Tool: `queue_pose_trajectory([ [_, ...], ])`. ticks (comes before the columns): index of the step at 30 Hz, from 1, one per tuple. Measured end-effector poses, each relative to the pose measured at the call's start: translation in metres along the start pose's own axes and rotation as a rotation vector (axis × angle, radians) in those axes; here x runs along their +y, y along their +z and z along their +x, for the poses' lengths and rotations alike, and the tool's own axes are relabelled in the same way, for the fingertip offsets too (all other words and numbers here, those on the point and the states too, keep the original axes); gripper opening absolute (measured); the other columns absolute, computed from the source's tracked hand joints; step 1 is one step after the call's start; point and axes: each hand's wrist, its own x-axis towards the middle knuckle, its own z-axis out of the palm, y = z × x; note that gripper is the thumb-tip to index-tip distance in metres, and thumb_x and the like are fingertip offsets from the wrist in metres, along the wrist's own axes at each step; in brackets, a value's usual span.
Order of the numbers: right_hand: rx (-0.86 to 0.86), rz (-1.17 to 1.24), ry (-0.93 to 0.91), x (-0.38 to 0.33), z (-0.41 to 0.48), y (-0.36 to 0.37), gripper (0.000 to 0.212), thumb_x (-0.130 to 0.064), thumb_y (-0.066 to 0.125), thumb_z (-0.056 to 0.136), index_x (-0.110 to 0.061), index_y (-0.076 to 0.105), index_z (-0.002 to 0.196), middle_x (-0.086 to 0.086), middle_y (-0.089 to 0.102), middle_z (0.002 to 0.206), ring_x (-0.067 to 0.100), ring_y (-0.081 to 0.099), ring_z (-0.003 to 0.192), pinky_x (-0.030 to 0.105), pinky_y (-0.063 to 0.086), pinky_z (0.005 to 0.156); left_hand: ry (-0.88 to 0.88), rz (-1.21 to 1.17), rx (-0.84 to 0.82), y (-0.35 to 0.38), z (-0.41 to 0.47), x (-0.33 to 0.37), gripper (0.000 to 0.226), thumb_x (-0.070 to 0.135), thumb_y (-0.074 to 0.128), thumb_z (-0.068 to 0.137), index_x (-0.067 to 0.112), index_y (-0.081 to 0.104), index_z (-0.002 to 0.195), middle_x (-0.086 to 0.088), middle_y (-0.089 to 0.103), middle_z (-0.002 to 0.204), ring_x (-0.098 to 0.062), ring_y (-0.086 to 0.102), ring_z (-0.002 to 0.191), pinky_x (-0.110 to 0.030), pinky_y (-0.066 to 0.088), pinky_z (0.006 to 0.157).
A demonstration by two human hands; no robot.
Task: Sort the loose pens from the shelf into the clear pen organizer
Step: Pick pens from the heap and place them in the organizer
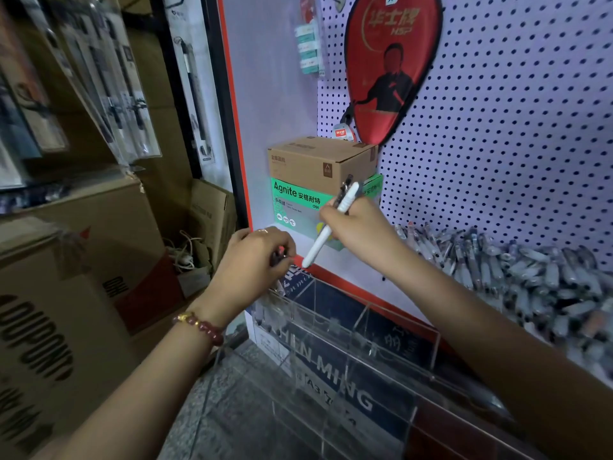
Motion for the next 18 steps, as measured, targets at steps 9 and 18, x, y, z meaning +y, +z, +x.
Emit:
queue_pose_trajectory([
  [9, -0.15, -0.047, -0.053, 0.019, -0.008, 0.028, 0.029, -0.025, 0.061, 0.091, -0.017, 0.054, 0.064, -0.003, 0.045, 0.056, 0.011, 0.043, 0.051, 0.027, 0.033, 0.054, -0.147, -0.42, -0.034, 0.002, 0.007, -0.008, 0.003, 0.006, 0.067, 0.086, 0.006, 0.068, 0.084, -0.005, 0.069, 0.074, -0.018, 0.064, 0.062, -0.017, 0.05, 0.06],
  [18, -0.251, -0.145, -0.048, 0.031, -0.012, 0.04, 0.029, -0.03, 0.069, 0.086, -0.015, 0.054, 0.106, -0.012, 0.047, 0.07, -0.001, 0.046, 0.062, 0.02, 0.034, 0.056, -0.214, -0.514, 0.064, 0.002, 0.002, -0.015, 0.028, 0.046, 0.068, 0.078, 0.026, 0.065, 0.097, 0.003, 0.065, 0.099, -0.015, 0.061, 0.096, -0.032, 0.05, 0.084],
])
